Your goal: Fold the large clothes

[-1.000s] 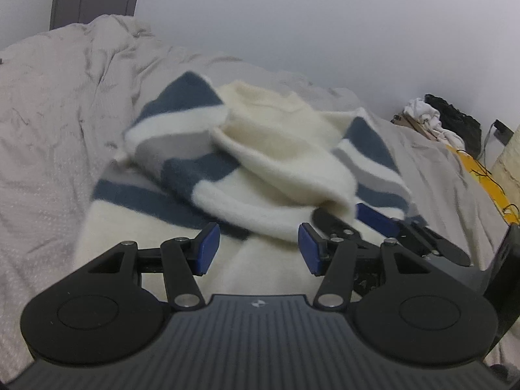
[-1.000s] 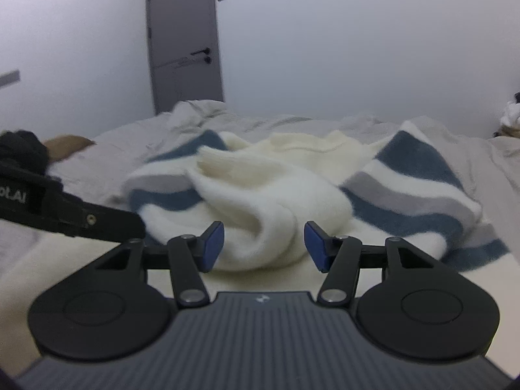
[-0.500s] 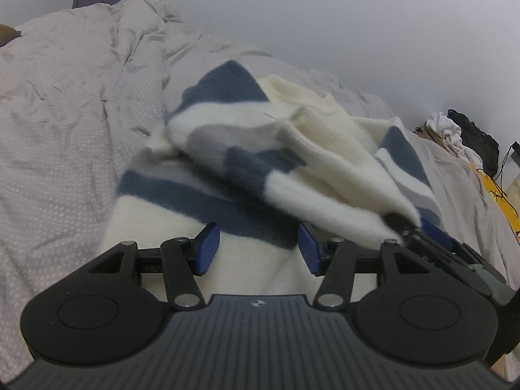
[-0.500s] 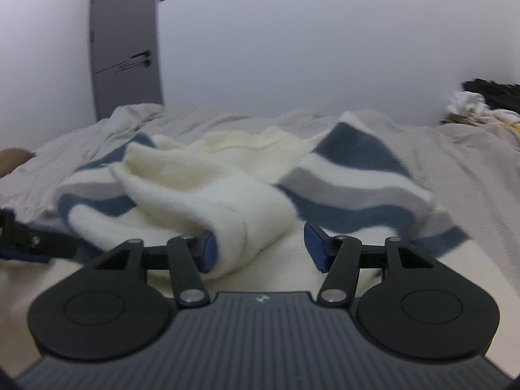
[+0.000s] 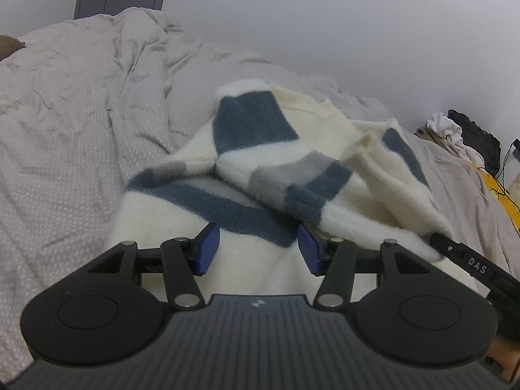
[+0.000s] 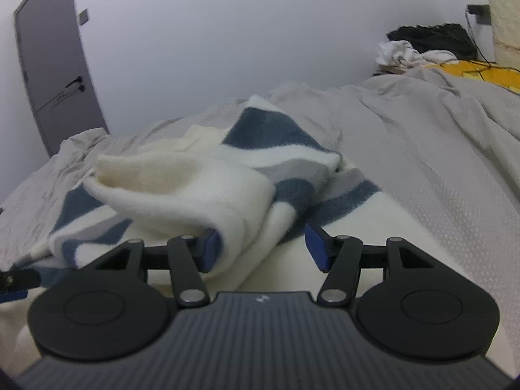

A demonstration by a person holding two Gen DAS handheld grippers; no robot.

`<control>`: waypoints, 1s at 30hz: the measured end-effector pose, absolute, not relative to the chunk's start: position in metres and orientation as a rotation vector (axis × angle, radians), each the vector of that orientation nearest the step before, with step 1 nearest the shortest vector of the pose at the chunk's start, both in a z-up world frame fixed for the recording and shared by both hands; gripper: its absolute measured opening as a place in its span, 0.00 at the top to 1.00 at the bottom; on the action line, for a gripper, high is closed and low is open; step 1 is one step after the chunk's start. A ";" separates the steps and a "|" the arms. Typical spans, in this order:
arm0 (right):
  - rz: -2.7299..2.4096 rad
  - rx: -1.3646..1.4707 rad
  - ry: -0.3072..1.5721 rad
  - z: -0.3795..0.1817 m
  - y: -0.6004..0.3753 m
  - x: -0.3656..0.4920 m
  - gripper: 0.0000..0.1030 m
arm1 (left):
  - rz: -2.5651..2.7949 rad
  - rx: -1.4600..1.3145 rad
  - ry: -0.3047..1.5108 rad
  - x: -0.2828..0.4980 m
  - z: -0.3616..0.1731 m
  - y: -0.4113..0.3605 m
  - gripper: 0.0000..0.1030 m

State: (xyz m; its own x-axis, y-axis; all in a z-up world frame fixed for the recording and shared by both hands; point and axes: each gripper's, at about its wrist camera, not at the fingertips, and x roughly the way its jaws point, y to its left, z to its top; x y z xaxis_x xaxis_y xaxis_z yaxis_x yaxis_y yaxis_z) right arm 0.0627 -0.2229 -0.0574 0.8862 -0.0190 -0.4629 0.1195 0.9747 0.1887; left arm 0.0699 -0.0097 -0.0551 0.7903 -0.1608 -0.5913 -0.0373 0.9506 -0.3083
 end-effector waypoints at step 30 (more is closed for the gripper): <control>0.227 0.078 0.444 -0.029 -0.192 0.068 0.48 | -0.013 -0.316 0.664 0.080 -0.057 -0.012 0.42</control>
